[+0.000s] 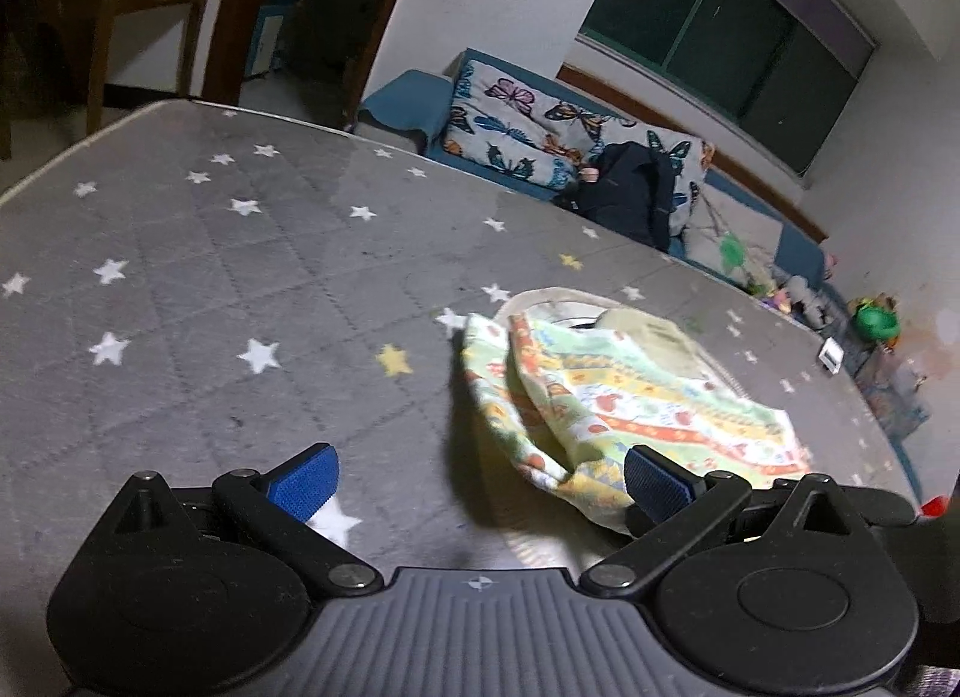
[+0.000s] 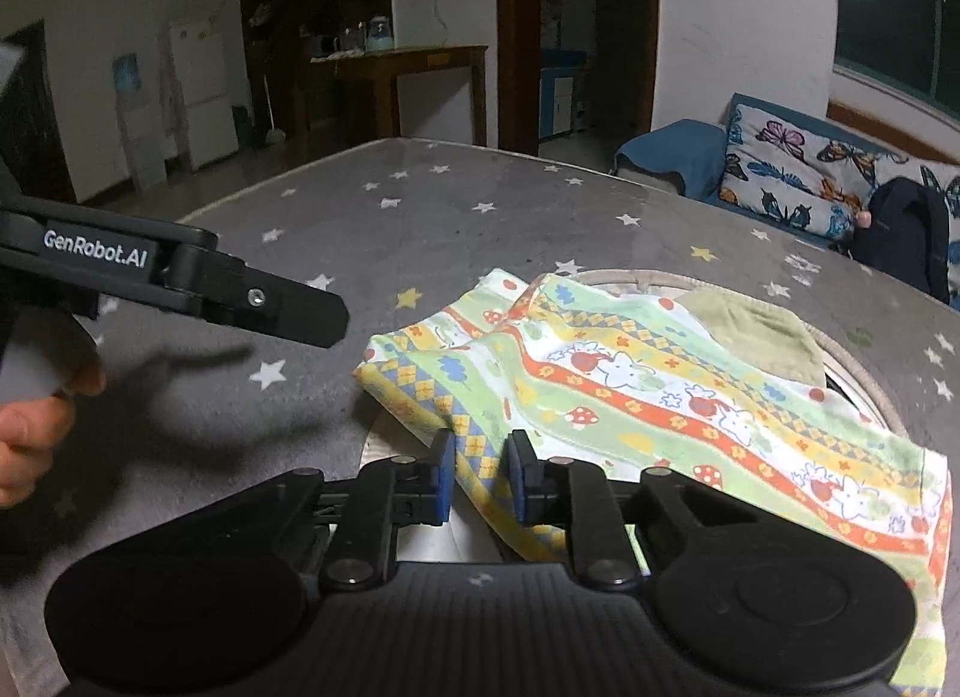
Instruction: Fold clothes
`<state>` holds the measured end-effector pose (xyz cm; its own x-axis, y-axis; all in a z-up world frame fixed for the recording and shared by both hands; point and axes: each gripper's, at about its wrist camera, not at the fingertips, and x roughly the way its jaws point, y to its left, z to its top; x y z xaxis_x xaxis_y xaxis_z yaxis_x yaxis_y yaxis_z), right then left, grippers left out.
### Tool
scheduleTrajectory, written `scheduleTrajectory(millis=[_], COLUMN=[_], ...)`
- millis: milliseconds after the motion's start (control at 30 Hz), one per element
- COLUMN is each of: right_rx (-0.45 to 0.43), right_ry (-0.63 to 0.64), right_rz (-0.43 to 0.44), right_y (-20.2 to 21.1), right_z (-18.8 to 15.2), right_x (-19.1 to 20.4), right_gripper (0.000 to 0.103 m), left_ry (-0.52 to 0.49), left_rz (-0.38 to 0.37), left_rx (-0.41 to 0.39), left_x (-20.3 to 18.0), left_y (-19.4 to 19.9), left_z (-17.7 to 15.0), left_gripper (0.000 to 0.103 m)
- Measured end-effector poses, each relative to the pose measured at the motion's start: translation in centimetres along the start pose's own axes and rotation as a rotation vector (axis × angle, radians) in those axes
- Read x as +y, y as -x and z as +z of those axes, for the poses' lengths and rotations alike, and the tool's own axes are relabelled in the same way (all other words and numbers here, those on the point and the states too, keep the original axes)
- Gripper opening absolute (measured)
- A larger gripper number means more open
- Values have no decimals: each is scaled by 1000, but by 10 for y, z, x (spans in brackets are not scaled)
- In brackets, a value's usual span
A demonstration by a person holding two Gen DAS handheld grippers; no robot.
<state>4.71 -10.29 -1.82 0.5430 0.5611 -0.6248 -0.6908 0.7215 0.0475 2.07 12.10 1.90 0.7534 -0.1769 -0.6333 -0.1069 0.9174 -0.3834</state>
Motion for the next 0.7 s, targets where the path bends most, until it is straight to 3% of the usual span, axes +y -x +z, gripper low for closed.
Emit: scheduleTrajectory(millis=[200, 267, 500, 700], right_rx=[-26, -34, -49, -58], right_ry=[-96, -103, -136, -154], right_rz=[34, 38, 54, 70], right_y=[9, 11, 18, 23], right_z=[3, 4, 1, -2], right_x=[-14, -14, -19, -22], right_gripper=[15, 15, 14, 14], left_ry=[121, 134, 148, 99], left_rz=[-194, -210, -208, -169], left_rx=[31, 54, 91, 87], left_x=[5, -1, -13, -23], left_y=[-16, -27, -53, -66], left_z=[5, 5, 5, 6], left_gripper=[103, 103, 103, 101])
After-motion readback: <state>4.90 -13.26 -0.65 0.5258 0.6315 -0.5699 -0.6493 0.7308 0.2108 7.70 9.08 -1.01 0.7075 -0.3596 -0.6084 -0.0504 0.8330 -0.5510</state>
